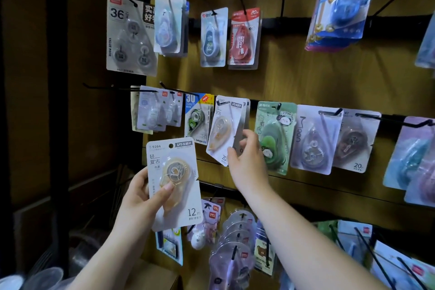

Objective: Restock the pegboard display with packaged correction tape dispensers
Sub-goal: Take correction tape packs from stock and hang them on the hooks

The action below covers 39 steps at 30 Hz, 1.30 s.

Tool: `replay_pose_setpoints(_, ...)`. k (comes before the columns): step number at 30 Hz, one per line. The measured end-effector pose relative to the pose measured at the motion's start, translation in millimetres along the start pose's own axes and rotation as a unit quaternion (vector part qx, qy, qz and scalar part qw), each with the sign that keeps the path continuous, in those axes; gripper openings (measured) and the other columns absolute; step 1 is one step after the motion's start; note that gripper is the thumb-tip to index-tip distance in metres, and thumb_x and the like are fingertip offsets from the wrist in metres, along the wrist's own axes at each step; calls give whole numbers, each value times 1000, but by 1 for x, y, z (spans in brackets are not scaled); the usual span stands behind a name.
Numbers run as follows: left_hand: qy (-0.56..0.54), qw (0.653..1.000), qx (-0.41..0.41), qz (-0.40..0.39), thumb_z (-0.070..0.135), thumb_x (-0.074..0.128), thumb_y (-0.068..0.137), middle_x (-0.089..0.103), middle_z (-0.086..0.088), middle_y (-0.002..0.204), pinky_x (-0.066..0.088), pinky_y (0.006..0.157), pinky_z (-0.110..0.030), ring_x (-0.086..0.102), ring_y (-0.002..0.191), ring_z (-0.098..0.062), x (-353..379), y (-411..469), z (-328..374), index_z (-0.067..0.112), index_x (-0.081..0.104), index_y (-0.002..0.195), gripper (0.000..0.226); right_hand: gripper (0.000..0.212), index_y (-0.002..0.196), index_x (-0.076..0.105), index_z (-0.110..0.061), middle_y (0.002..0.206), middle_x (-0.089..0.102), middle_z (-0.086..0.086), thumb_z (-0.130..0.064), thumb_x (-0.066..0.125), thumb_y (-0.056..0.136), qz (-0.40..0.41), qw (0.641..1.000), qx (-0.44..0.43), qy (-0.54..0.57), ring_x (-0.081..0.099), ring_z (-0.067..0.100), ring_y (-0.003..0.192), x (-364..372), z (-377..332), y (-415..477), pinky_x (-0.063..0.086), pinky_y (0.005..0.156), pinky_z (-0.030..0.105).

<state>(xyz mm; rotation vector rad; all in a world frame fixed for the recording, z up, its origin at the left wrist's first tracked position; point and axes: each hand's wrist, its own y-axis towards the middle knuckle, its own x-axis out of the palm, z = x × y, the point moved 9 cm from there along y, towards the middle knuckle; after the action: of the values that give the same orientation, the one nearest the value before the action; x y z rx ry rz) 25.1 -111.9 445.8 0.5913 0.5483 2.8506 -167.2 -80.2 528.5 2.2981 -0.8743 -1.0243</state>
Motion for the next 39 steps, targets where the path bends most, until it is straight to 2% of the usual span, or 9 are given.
replay_pose_setpoints(2,-1,1000,3,-6,0,56,81,68,3,89,49,78,-33,63,87,-17,6,0,2,19,48,116,40,35,124,37,-15,111,49,4,-22,48,91,-14,996,5,89,49,16,87,-1,-3,-13,38,68,20)
replay_pose_setpoints(4,2,1000,8,-19,-1,56,81,73,6,78,51,77,-34,65,82,-13,16,-1,3,24,51,109,38,18,108,43,-20,93,54,-2,-26,47,92,-104,975,53,191,49,7,68,10,-5,-23,38,58,15)
replay_pose_setpoints(7,-3,999,18,-46,0,63,78,74,11,77,51,81,-40,65,85,-17,37,-3,10,32,51,98,40,11,87,48,-19,63,47,-9,-28,46,93,-201,960,36,192,42,-2,43,15,-20,-31,34,46,11)
replay_pose_setpoints(10,-2,999,25,-48,2,64,77,73,5,85,51,86,-46,65,92,-23,49,-3,15,34,51,97,40,22,76,53,-9,58,45,2,-23,49,92,-171,967,7,191,41,13,52,1,-27,-27,32,51,23)
replay_pose_setpoints(13,7,998,17,-67,1,62,76,75,6,73,55,73,-36,69,78,-15,62,-5,13,34,49,97,41,24,66,53,-17,63,53,2,-17,51,90,-107,973,15,203,47,17,64,-18,-23,-18,37,55,24)
replay_pose_setpoints(20,16,996,11,-91,-2,53,85,69,3,57,51,43,-20,61,43,-9,78,-14,9,30,47,101,36,31,61,45,-24,56,46,-6,-15,50,91,31,980,-29,197,45,-4,42,-48,-32,3,32,42,8)
replay_pose_setpoints(26,16,996,14,-88,2,37,94,59,1,53,50,41,-20,55,37,-8,77,-3,14,31,50,96,31,26,65,47,-19,55,45,-5,-17,50,91,43,984,-41,167,41,4,44,-49,-43,17,31,42,10)
replay_pose_setpoints(30,26,997,3,-76,1,38,93,60,1,51,51,42,-21,56,37,-8,69,1,8,33,50,93,34,33,60,42,-23,54,42,-4,-17,49,91,23,986,-28,160,35,8,50,-36,-39,19,28,48,18)
replay_pose_setpoints(39,-4,998,-16,-56,2,38,93,58,-5,60,49,40,-19,54,36,-8,68,7,0,25,49,102,26,33,60,41,-23,54,42,-4,-17,48,92,30,986,-24,162,35,9,50,-33,-34,24,28,41,13)
